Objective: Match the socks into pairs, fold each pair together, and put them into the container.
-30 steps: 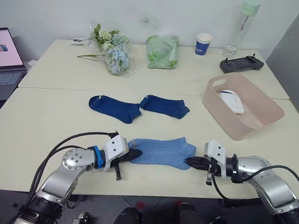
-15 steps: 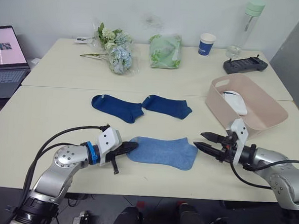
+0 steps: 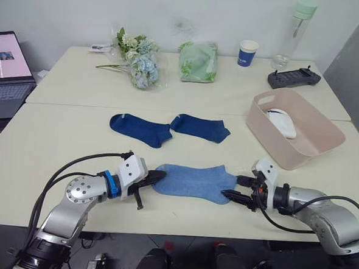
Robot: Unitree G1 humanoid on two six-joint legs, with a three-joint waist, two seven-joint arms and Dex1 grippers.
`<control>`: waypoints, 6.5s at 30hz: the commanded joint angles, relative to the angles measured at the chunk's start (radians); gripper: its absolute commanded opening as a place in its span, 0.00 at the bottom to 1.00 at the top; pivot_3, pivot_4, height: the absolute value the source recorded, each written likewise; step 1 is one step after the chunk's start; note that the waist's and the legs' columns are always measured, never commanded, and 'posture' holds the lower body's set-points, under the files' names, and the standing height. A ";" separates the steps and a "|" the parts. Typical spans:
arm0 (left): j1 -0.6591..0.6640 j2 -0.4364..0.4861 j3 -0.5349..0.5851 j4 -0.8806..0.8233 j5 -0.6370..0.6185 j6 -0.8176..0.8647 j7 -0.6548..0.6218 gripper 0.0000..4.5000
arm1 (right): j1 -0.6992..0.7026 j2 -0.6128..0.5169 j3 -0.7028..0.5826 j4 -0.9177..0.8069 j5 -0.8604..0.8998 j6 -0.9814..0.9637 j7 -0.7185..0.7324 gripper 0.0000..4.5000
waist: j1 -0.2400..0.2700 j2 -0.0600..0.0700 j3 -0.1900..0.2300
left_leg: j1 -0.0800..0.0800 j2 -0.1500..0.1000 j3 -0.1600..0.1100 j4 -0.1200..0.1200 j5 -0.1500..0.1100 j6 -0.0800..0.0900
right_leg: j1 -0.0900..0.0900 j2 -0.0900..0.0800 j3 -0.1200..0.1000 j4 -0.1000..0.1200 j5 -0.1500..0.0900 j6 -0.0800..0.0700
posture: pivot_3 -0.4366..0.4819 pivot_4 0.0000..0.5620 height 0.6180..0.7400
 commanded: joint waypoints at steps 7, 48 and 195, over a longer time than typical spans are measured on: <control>-0.021 -0.009 0.002 -0.039 0.006 -0.019 0.010 0.00 | -0.064 0.010 -0.086 0.092 0.049 0.025 0.031 0.00 | -0.001 0.000 0.000 | 0.000 0.000 0.000 0.000 0.000 0.000 | 0.000 0.000 0.000 0.000 0.000 0.000 | 0.48 0.27 1.00; -0.263 -0.107 -0.138 0.035 0.020 0.271 -0.063 0.00 | -0.345 0.167 -0.088 0.055 0.364 0.329 -0.008 0.00 | -0.009 0.000 -0.002 | 0.000 -0.001 0.000 0.001 0.000 0.000 | -0.001 0.000 0.000 0.002 0.000 0.000 | 0.48 0.27 1.00; -0.750 -0.344 -0.049 0.066 -0.198 0.371 0.136 1.00 | -1.250 -0.215 0.206 1.316 -0.846 -1.008 0.501 0.73 | -0.044 0.001 0.000 | -0.015 -0.001 0.022 0.004 0.002 -0.001 | -0.022 0.000 0.018 0.003 0.005 0.006 | 0.48 0.27 1.00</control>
